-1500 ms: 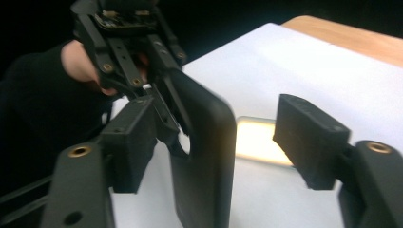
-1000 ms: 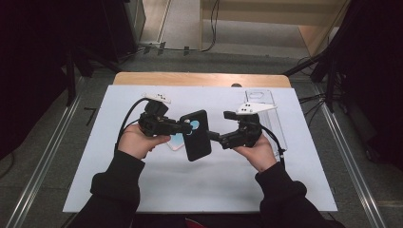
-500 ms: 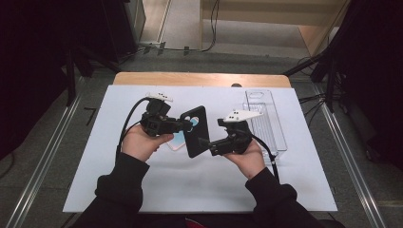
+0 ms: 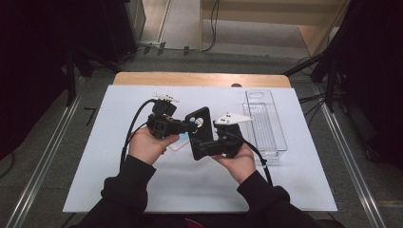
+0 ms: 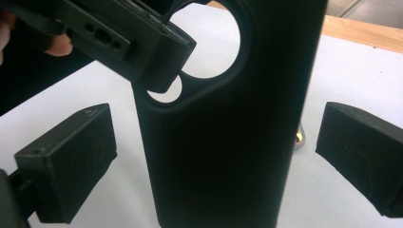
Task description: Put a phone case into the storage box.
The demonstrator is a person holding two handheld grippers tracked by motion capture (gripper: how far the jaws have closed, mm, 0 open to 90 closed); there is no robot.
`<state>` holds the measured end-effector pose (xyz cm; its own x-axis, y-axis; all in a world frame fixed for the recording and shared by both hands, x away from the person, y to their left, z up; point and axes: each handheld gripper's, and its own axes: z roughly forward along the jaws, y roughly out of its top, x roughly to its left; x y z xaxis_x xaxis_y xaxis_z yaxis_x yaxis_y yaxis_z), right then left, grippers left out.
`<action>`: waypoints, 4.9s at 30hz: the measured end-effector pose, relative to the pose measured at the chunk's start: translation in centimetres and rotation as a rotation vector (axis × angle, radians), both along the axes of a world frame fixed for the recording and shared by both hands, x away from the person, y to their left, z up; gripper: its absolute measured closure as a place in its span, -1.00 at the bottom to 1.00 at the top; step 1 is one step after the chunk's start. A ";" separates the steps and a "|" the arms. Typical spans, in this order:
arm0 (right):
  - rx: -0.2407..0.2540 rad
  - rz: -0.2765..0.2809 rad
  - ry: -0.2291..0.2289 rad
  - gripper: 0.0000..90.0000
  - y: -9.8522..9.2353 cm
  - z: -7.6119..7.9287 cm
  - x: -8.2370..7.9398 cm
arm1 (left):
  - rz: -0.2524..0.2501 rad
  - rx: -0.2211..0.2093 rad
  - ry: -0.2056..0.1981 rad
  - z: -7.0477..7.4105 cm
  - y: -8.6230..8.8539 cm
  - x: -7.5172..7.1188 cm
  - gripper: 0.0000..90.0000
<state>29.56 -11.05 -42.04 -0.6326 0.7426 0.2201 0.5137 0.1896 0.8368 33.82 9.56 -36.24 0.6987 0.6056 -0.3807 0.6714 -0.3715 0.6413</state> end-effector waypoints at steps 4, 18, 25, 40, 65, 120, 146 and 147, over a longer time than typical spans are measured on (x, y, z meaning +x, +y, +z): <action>0.001 -0.012 0.002 -1.00 0.2 -0.1 0.1 | -0.006 -0.002 0.000 -0.1 -0.3 -0.1 0.69; -0.031 -0.026 -0.014 -0.73 0.3 -0.4 0.1 | -0.021 0.000 -0.011 -0.1 -1.3 -0.7 0.67; -0.028 -0.029 -0.011 -0.72 -0.1 -0.4 0.3 | -0.016 -0.021 -0.021 0.6 -0.9 -0.9 0.22; -0.023 -0.051 0.022 -0.72 -2.5 -0.5 1.5 | -0.104 0.025 -0.101 -0.7 0.5 -1.0 -0.24; 0.009 0.001 0.038 -0.72 -3.9 -0.1 1.7 | -0.161 0.075 -0.103 -6.9 4.5 -2.3 -0.31; 0.051 -0.187 -0.021 -0.72 -14.2 7.3 4.6 | 0.023 0.070 -0.038 -9.2 10.5 -5.8 -0.31; 0.005 -0.410 -0.022 -0.72 -17.5 4.8 8.4 | 0.048 0.068 -0.045 -9.6 11.0 -6.2 -0.31; 0.011 -0.413 -0.017 -0.72 -17.5 4.7 8.6 | 0.047 0.070 -0.044 -9.6 11.0 -6.2 -0.31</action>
<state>38.20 -28.57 -37.39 -0.2860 0.9322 0.2217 0.5305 -0.0387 0.8468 27.62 20.55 -45.80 0.6841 0.6623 -0.3055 0.6607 -0.3852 0.6443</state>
